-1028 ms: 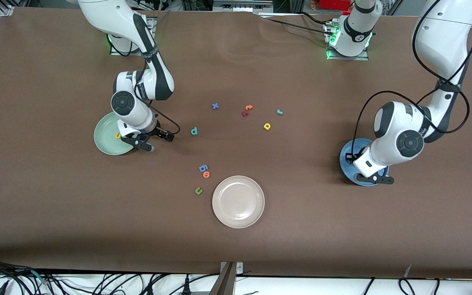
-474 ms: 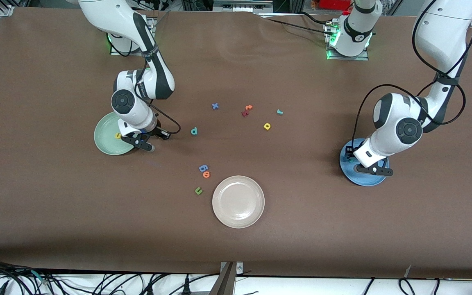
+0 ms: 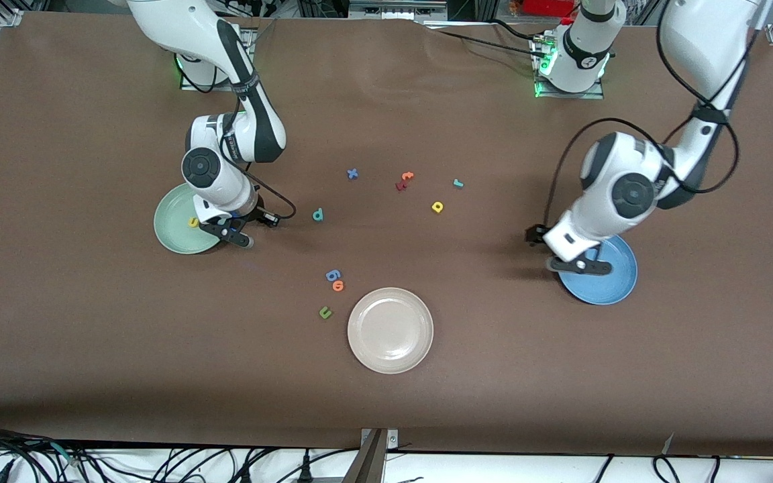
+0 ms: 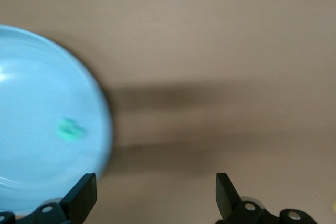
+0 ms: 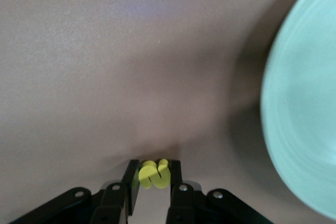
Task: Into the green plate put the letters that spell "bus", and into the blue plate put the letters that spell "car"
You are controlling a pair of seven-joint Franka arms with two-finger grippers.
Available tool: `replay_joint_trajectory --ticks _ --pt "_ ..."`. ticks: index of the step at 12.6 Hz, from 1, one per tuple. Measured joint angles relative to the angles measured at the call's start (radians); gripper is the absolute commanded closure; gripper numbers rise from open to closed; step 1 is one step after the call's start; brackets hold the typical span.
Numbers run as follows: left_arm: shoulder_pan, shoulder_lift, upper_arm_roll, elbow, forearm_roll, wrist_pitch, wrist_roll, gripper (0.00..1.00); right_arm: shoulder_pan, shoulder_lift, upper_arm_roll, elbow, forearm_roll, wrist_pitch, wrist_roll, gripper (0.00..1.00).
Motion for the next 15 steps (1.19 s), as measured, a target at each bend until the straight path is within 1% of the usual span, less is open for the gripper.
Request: replay_joint_trajectory --ticks 2,3,4,5,7,9,11,12,13,14,15 --pt "-0.008 0.002 -0.082 -0.02 0.0 -0.001 -0.084 0.0 0.001 -0.048 -0.064 0.057 -0.006 -0.167 0.0 0.98" --pt "-0.011 0.004 -0.112 -0.028 0.0 -0.001 -0.115 0.0 0.0 -0.076 -0.107 0.089 -0.029 -0.258 -0.001 0.98" --pt "-0.02 0.007 -0.13 -0.033 0.0 -0.001 -0.143 0.0 -0.001 -0.101 -0.146 0.112 -0.072 -0.324 -0.002 0.98" --pt "-0.038 0.013 -0.138 -0.035 0.0 0.002 -0.176 0.0 -0.002 -0.12 -0.183 0.122 -0.114 -0.364 -0.011 0.98" --pt "-0.098 0.033 -0.141 -0.036 0.0 0.034 -0.255 0.0 -0.007 -0.125 -0.236 0.115 -0.139 -0.387 -0.084 0.98" --pt "-0.154 0.062 -0.141 -0.036 0.024 0.075 -0.321 0.0 -0.014 -0.107 -0.258 0.072 -0.139 -0.36 -0.141 0.98" --pt "-0.19 0.098 -0.141 -0.036 0.127 0.113 -0.44 0.0 -0.015 -0.081 -0.258 0.012 -0.139 -0.277 -0.153 0.97" --pt "-0.205 0.12 -0.141 -0.036 0.196 0.132 -0.511 0.0 -0.014 -0.063 -0.256 -0.008 -0.139 -0.245 -0.153 0.94" --pt "-0.216 0.142 -0.141 -0.035 0.264 0.147 -0.577 0.01 -0.014 -0.045 -0.254 -0.017 -0.139 -0.226 -0.154 0.72" --pt "-0.222 0.162 -0.142 -0.034 0.319 0.156 -0.63 0.02 -0.013 -0.029 -0.252 -0.019 -0.139 -0.218 -0.154 0.2" --pt "-0.223 0.177 -0.142 -0.03 0.347 0.16 -0.656 0.04 -0.012 -0.021 -0.251 -0.019 -0.139 -0.212 -0.154 0.12"
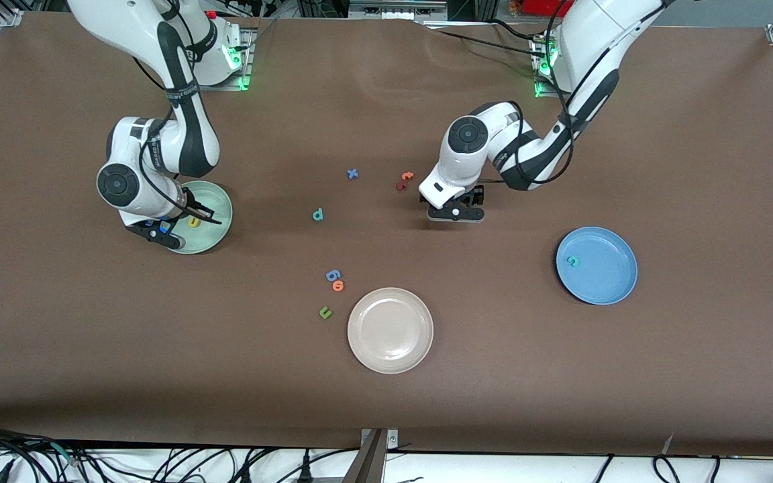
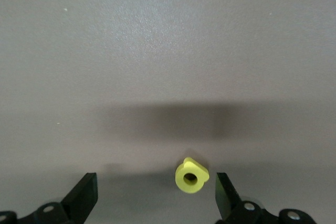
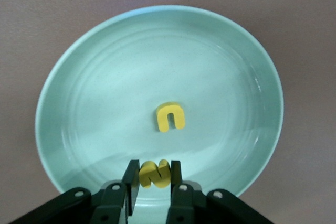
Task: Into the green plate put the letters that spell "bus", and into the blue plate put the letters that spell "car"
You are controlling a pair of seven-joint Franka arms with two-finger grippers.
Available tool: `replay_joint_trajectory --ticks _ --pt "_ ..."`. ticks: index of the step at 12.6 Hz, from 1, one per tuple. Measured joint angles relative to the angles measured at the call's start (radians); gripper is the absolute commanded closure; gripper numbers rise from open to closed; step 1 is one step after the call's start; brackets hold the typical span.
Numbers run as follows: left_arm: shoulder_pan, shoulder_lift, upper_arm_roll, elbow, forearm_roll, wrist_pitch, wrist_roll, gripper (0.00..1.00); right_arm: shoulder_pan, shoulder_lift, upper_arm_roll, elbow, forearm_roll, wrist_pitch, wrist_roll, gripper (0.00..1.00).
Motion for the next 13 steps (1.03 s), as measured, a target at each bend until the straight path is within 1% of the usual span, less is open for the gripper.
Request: replay_joint_trajectory --ticks 1,2,3,5,6,7,8,11,13 --pt "0.0 0.011 0.0 0.005 0.005 0.001 -0.007 0.05 0.0 0.001 0.001 0.0 0.0 0.003 0.0 0.04" --pt "-0.002 0.017 0.0 0.01 0.005 0.003 -0.008 0.06 0.001 0.0 0.001 0.004 0.0 0.003 0.0 0.01" --pt "-0.005 0.023 0.0 0.017 0.005 0.003 -0.01 0.07 0.002 -0.003 0.002 0.01 0.0 0.003 0.0 0.01" --pt "-0.014 0.034 0.0 0.028 0.005 0.003 -0.013 0.16 0.004 -0.025 0.017 0.024 0.003 -0.004 0.016 0.01" --pt "-0.02 0.039 -0.001 0.033 0.005 0.003 -0.016 0.22 0.005 -0.039 0.042 0.035 0.003 -0.008 0.056 0.01" --pt "-0.026 0.043 -0.001 0.036 0.005 0.003 -0.02 0.28 0.006 -0.051 0.081 0.051 0.003 -0.011 0.121 0.01" --pt "-0.03 0.047 -0.001 0.039 0.005 0.003 -0.022 0.32 0.009 -0.056 0.126 0.075 0.003 -0.011 0.203 0.01" --pt "-0.037 0.05 -0.001 0.04 0.005 0.003 -0.024 0.41 0.017 -0.046 0.232 0.154 0.009 -0.008 0.406 0.01" --pt "-0.038 0.051 -0.001 0.04 0.005 0.003 -0.025 0.45 0.016 -0.031 0.29 0.171 0.045 0.025 0.477 0.01"
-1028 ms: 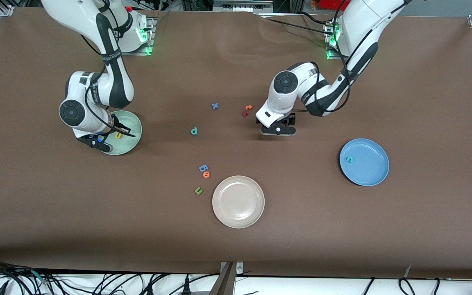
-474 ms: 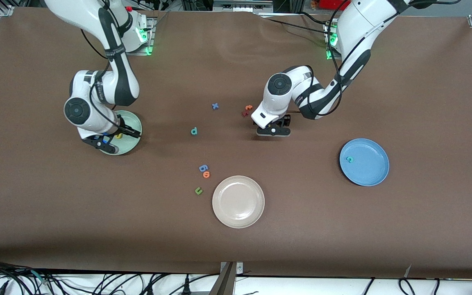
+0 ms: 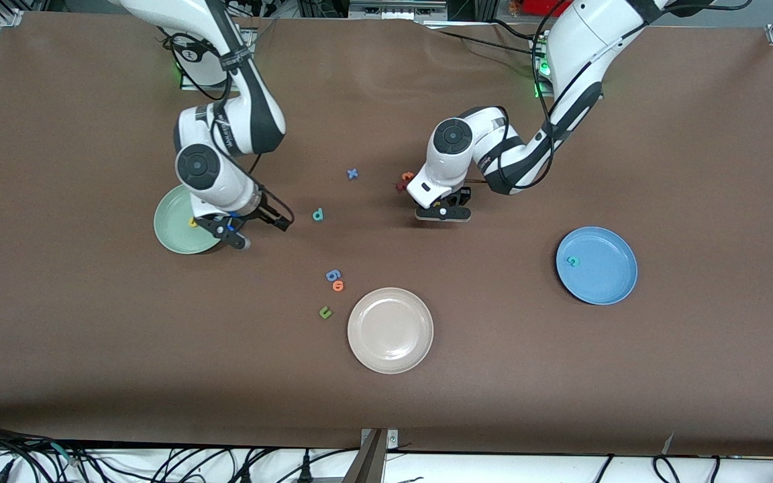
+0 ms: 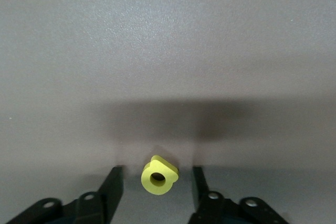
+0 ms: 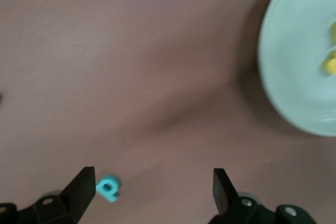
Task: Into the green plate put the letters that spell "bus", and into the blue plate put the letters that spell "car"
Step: 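Grasp the yellow d with the left gripper while the right gripper grasps the teal p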
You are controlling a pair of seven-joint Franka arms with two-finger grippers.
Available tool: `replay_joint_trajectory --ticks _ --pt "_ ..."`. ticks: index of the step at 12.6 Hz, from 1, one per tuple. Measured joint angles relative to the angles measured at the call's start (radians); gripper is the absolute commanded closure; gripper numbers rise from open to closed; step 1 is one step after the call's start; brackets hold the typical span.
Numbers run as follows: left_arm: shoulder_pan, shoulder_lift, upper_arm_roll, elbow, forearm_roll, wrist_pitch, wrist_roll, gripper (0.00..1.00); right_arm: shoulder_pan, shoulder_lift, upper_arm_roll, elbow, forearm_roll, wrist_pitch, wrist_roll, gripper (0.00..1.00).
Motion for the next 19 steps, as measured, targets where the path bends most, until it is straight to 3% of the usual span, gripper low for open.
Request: replay_joint_trajectory --ticks 4,7,11,13,16,19 --pt "0.0 0.001 0.0 0.0 0.0 0.0 -0.001 0.58 0.001 0.061 0.098 0.001 0.015 0.113 0.135 0.01" --pt "0.0 0.002 0.0 0.0 0.0 0.0 -0.001 0.66 0.0 0.105 0.135 0.001 0.054 0.189 0.177 0.01" --pt "-0.001 0.002 0.0 0.001 0.0 0.001 -0.001 0.69 0.0 0.152 0.163 0.001 0.082 0.254 0.189 0.03" --pt "-0.001 0.002 0.0 0.001 0.0 0.001 -0.001 0.72 -0.001 0.163 0.164 0.001 0.082 0.256 0.19 0.17" --pt "0.001 0.002 0.001 0.007 0.0 0.0 -0.001 0.73 0.0 0.164 0.175 -0.004 0.083 0.258 0.191 0.53" --pt "0.032 0.0 0.002 0.038 0.0 -0.027 -0.001 0.74 -0.001 0.156 0.175 -0.004 0.083 0.258 0.191 0.66"
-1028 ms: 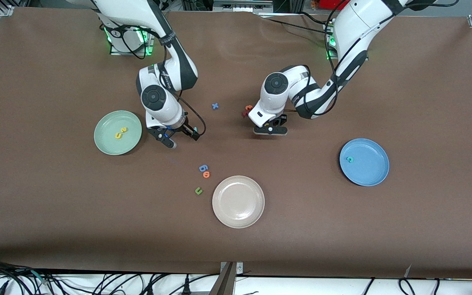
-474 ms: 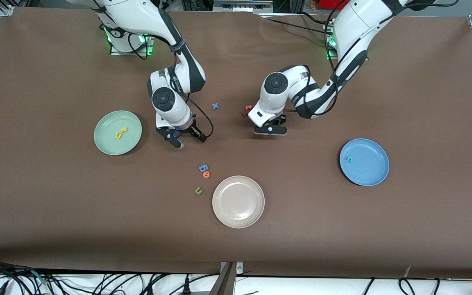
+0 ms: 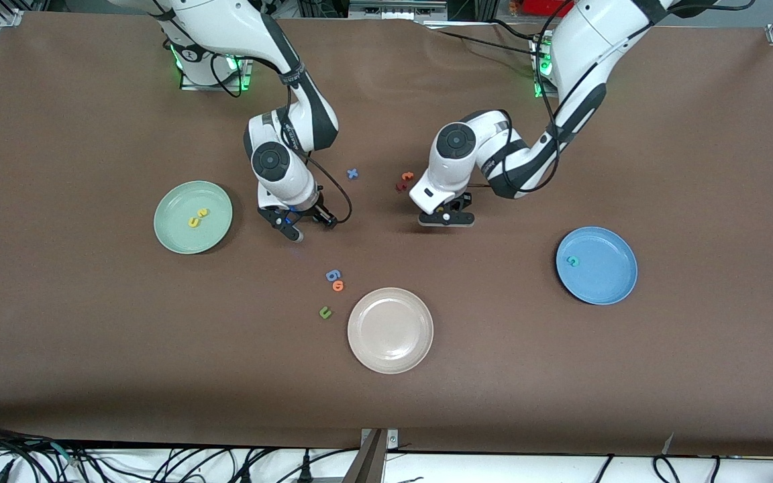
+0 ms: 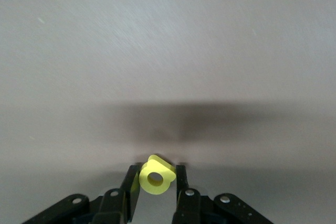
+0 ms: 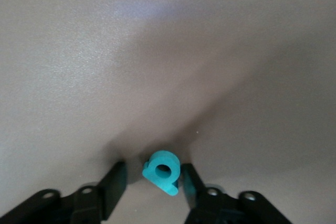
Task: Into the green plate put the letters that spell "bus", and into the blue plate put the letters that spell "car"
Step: 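Grasp the yellow d with the left gripper while the right gripper grasps the teal p, then drop the d on the blue plate while the right gripper drops the p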
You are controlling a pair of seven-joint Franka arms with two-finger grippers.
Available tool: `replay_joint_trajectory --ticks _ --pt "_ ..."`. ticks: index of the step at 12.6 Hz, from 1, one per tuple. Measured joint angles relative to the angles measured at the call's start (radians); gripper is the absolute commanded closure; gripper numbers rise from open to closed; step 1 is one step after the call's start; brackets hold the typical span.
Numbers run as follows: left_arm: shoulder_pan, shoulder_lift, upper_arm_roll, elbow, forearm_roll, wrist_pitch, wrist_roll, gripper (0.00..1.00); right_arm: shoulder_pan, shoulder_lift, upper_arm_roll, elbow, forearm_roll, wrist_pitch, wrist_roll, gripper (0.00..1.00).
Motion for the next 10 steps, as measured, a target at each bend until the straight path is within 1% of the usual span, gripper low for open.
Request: replay_joint_trajectory --ticks 1,2,4,5,7,9,10 --pt "0.018 -0.002 0.0 0.006 0.0 -0.015 0.003 0.74 0.0 -0.001 0.0 0.0 0.0 0.0 0.0 0.66" --pt "0.038 -0.005 -0.001 0.01 0.0 -0.036 0.015 0.74 0.0 -0.002 0.0 0.0 0.0 0.0 0.0 0.69" --pt "0.104 -0.008 -0.02 0.017 0.0 -0.079 0.087 0.74 0.0 -0.006 0.0 0.0 0.0 -0.001 0.0 0.87" --pt "0.153 -0.009 -0.043 0.025 0.0 -0.114 0.135 0.74 0.0 -0.007 0.0 -0.001 0.0 -0.001 0.0 0.89" --pt "0.258 -0.015 -0.097 0.058 0.0 -0.213 0.238 0.74 0.0 -0.007 0.0 0.0 0.0 -0.002 0.0 0.89" --pt "0.333 -0.023 -0.118 0.106 -0.001 -0.304 0.356 0.74 0.0 -0.01 -0.003 0.001 0.0 -0.012 0.0 0.89" --pt "0.357 -0.026 -0.119 0.127 -0.001 -0.338 0.411 0.74 0.0 -0.021 -0.016 0.007 0.0 -0.05 -0.003 0.89"
